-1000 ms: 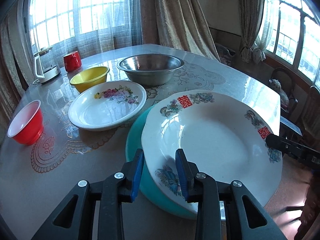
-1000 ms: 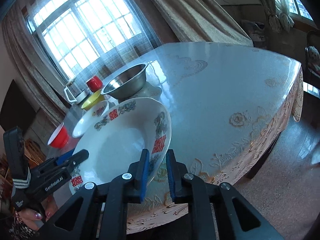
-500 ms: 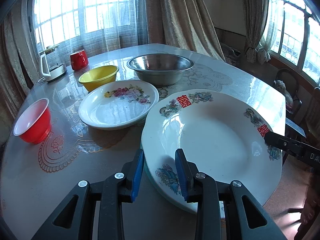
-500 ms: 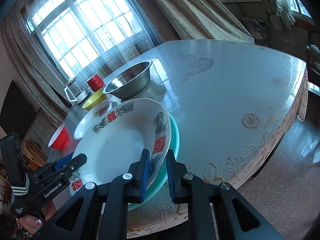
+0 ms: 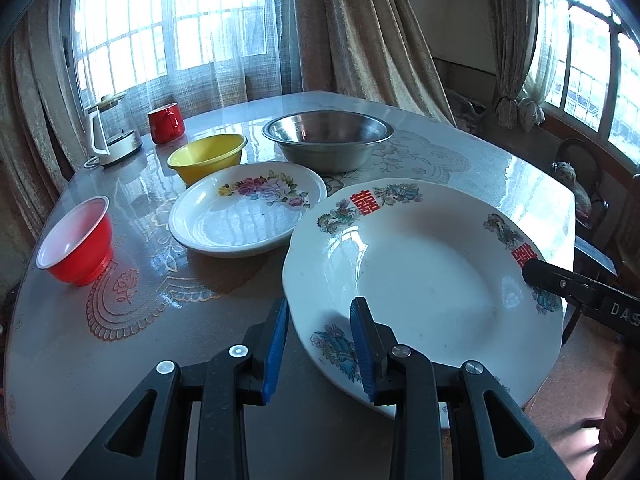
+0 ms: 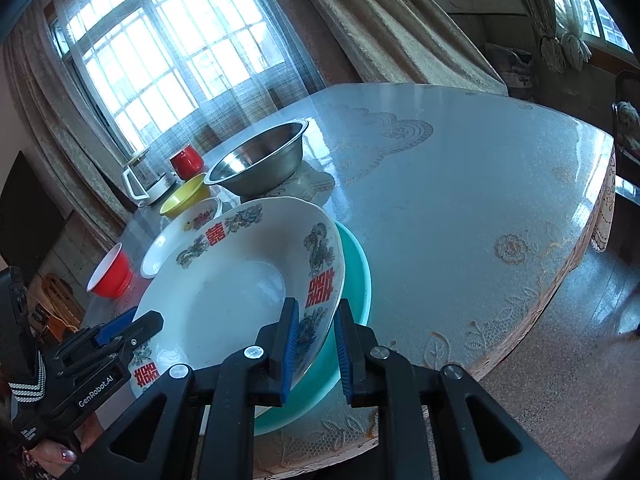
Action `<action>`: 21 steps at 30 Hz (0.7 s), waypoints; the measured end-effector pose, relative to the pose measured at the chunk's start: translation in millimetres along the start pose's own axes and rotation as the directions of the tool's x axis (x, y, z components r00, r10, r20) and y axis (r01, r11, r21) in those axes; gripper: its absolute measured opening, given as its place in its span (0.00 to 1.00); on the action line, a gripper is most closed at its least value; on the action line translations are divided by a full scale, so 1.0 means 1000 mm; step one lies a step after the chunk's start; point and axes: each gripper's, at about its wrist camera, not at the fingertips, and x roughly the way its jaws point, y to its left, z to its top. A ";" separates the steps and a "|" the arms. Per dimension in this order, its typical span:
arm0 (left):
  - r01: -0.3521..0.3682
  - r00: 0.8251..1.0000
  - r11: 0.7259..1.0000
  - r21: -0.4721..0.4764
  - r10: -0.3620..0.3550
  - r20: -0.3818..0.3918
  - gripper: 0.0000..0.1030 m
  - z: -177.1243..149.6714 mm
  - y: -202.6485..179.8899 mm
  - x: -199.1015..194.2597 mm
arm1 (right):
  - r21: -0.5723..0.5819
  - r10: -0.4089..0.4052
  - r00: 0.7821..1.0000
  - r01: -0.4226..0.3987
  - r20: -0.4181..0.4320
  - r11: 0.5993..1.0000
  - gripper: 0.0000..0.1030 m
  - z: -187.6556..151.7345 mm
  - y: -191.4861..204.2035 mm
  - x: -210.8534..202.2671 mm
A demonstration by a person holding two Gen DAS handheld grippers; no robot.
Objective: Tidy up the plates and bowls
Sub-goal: 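Lower the large white plate onto the teal plate and open both grippers, then move both grippers toward the rim of the small floral white plate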
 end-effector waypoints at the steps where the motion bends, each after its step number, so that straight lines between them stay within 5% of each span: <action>1: -0.001 1.000 1.000 -0.003 0.001 -0.001 0.32 0.000 0.001 0.000 | -0.003 -0.002 1.000 0.002 -0.002 1.000 0.18 0.000 0.001 0.000; 9: 0.023 1.000 0.999 -0.025 -0.024 -0.010 0.33 -0.002 0.006 -0.006 | 0.017 0.019 1.000 -0.018 -0.013 1.000 0.23 -0.006 0.004 -0.002; 14: 0.017 1.000 0.999 -0.046 -0.017 -0.003 0.43 -0.005 0.015 -0.012 | -0.045 -0.073 0.996 0.075 0.058 0.996 0.33 -0.006 0.016 -0.017; 21: 0.022 1.000 0.996 -0.081 -0.022 -0.006 0.58 -0.009 0.026 -0.020 | -0.027 -0.086 0.994 0.088 0.074 0.996 0.35 -0.002 0.018 -0.024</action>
